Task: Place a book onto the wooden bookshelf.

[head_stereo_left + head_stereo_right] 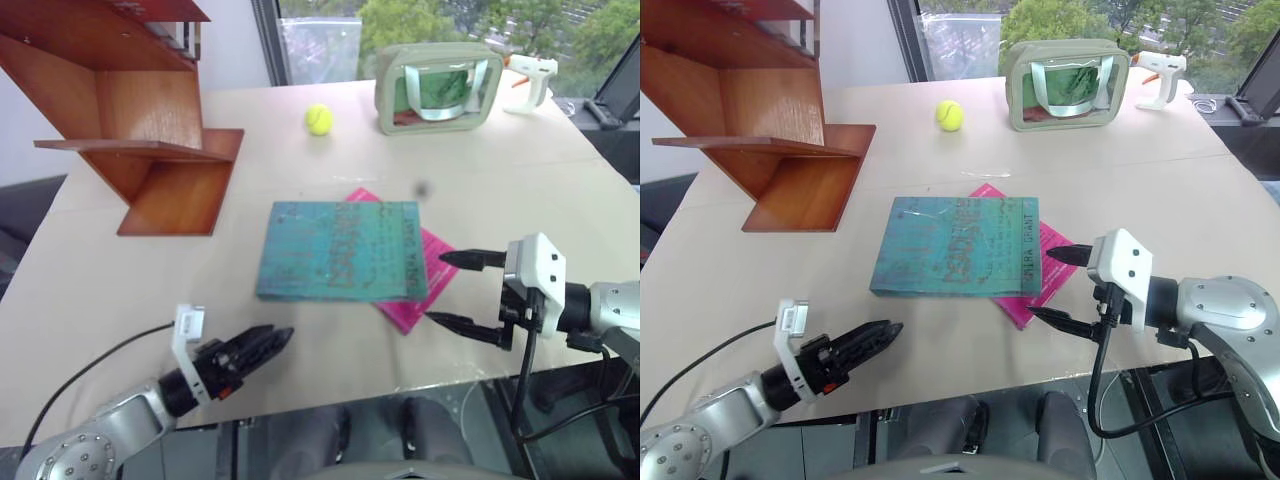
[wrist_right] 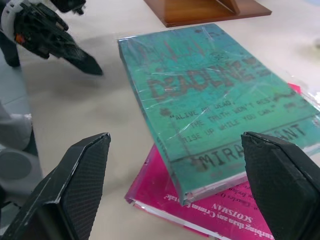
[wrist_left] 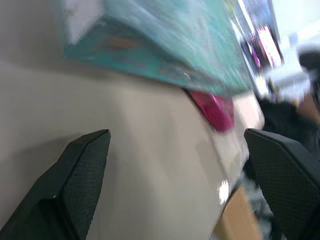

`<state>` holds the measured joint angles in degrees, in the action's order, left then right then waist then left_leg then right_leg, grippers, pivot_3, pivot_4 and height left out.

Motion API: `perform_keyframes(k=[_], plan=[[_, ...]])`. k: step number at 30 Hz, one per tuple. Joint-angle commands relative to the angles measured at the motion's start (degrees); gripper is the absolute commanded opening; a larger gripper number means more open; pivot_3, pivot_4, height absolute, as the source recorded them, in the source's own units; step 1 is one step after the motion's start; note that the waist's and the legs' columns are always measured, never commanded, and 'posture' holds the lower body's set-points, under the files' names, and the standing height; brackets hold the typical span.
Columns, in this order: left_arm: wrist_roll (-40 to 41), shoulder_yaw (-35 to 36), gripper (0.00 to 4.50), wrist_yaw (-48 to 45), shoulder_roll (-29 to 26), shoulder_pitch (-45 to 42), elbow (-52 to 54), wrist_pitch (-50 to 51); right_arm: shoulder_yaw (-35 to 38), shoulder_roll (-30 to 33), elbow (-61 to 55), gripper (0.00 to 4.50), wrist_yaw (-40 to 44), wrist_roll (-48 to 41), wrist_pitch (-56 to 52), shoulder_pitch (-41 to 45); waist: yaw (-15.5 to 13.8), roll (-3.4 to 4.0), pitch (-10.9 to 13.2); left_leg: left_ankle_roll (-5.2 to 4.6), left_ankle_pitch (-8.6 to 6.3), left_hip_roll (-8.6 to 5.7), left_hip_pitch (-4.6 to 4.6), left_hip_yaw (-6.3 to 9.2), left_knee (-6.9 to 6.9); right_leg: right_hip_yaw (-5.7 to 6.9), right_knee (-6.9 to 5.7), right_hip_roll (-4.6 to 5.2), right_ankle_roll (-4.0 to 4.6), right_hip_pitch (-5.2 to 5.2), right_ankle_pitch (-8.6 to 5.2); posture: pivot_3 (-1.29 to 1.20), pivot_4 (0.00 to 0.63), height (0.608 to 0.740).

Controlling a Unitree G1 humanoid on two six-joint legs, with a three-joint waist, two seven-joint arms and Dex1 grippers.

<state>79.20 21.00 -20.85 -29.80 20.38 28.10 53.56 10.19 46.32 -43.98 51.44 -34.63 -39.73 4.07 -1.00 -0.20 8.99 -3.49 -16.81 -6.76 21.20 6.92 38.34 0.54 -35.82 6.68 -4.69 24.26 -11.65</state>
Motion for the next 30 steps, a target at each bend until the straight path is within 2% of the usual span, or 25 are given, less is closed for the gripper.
perform_keyframes(k=[1,4,10,13,17,21,23,26,30], plan=[[12.7,-2.8,4.50,14.8,4.1,-1.9,0.2,-2.0,2.0,1.5,-2.0,4.28,-1.3,-1.2,0.2,0.3,-0.1,-0.04,0.0,0.00,0.00,-0.02,0.00,0.00,0.00,-0.03,0.00,0.02,0.01,0.00,0.00,0.00,0.150,0.740],[16.4,-6.4,4.50,24.0,9.4,-5.2,-0.8,-5.5,4.0,2.3,-3.1,4.28,-1.8,-2.1,-0.1,-1.4,-0.2,-0.03,0.0,0.01,0.00,-0.03,0.01,0.01,-0.01,-0.09,0.00,0.03,0.01,0.00,0.00,0.00,0.150,0.740],[18.1,-9.1,4.50,35.0,16.8,-12.1,-3.8,-12.1,6.5,3.2,-5.4,4.28,-3.3,-3.0,-0.8,-4.2,-1.3,-0.06,0.0,0.02,-0.01,-0.05,0.02,0.00,0.00,-0.19,0.00,0.08,0.02,-0.03,0.01,0.00,0.150,0.740],[20.2,-8.9,3.72,37.8,16.8,-14.7,-5.8,-12.7,7.6,3.5,-6.3,4.36,-4.4,-3.7,-1.0,-5.5,-1.5,-0.09,0.0,0.02,0.00,-0.05,0.02,-0.02,0.01,-0.21,0.00,0.06,0.02,-0.03,0.01,0.00,0.150,0.740],[22.7,-7.8,1.73,38.2,12.8,-20.1,-11.9,-11.0,7.5,3.9,-6.4,4.36,-5.6,-3.3,-0.7,-5.9,-1.6,-0.10,0.0,0.02,0.01,-0.05,0.02,-0.02,0.02,-0.19,-0.02,0.01,0.02,-0.03,0.00,0.00,0.150,0.740],[24.3,-8.3,0.20,32.8,6.4,-26.5,-20.4,-4.8,6.2,3.8,-6.5,4.36,-7.4,-3.3,-1.0,-4.8,-1.5,-0.10,0.0,0.06,0.02,-0.05,-0.22,-0.04,0.04,-0.06,-0.04,-0.03,0.01,-0.25,0.00,0.00,0.150,0.740],[25.2,-8.5,0.01,28.2,2.3,-30.4,-26.2,-0.4,6.1,3.8,-6.9,4.36,-8.2,-3.8,-1.3,-4.5,-1.5,-0.12,0.0,0.05,0.02,-0.06,-0.28,-0.05,0.03,-0.06,-0.04,-0.06,0.00,-0.25,0.00,0.00,0.150,0.740],[25.1,-9.1,0.01,20.4,-3.5,-37.3,-36.1,7.5,6.1,3.9,-7.1,4.36,-9.3,-4.5,-1.9,-3.9,-1.4,-0.18,0.0,-0.03,0.07,-0.08,-0.28,-0.03,0.01,-0.05,-0.07,-0.12,0.00,-0.23,-0.01,0.00,0.150,0.740],[13.5,-12.9,0.01,6.1,-8.0,-48.0,-49.7,14.7,6.7,4.1,-7.8,4.36,-10.1,-5.1,-2.2,-4.4,-1.3,-0.20,0.0,-0.06,0.09,-0.10,-0.28,-0.03,-0.03,-0.11,-0.03,-0.18,0.01,-0.20,-0.01,0.00,0.150,0.740]])
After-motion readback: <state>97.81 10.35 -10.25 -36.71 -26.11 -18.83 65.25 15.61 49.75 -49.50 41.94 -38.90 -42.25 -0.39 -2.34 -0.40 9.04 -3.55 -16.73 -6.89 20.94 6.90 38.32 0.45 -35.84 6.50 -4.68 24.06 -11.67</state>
